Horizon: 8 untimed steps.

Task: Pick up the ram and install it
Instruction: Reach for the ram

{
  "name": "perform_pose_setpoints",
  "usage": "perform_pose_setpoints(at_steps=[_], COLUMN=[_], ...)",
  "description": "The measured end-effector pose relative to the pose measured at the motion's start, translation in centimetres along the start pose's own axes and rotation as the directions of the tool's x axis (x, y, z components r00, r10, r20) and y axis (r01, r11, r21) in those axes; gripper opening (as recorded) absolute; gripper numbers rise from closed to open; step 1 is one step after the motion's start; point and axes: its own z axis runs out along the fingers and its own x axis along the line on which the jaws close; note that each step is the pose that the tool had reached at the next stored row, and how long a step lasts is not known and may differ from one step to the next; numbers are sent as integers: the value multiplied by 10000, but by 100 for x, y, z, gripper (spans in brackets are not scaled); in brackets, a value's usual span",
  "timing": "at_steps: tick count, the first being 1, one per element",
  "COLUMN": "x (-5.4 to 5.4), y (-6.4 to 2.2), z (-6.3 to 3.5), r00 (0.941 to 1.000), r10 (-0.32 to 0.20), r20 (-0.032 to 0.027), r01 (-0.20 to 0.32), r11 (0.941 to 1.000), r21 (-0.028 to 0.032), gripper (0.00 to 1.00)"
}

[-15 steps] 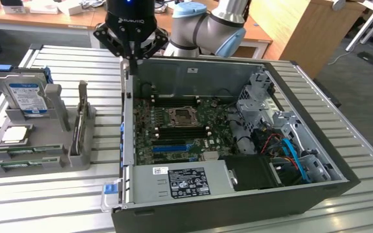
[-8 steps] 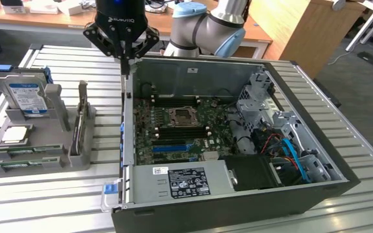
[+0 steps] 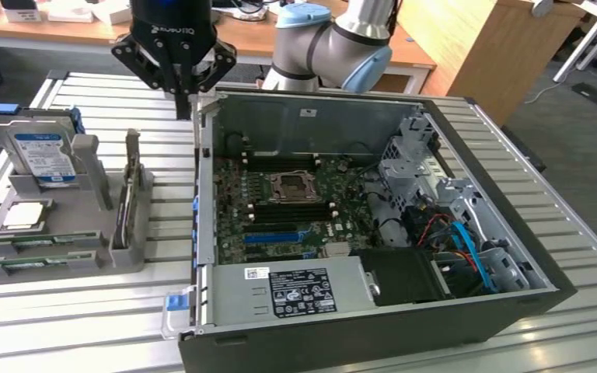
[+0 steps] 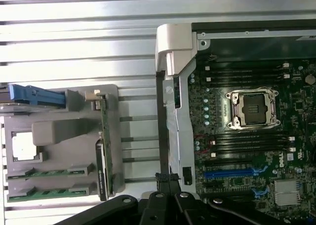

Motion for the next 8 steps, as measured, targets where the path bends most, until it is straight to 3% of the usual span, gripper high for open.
perform_pose_setpoints(at_steps=[8], x=[177], y=[-14], z=[-5], r00=[10000], r10=[2], r20=[0], r01=[-2], r11=[10000], r21=[0], gripper=[11])
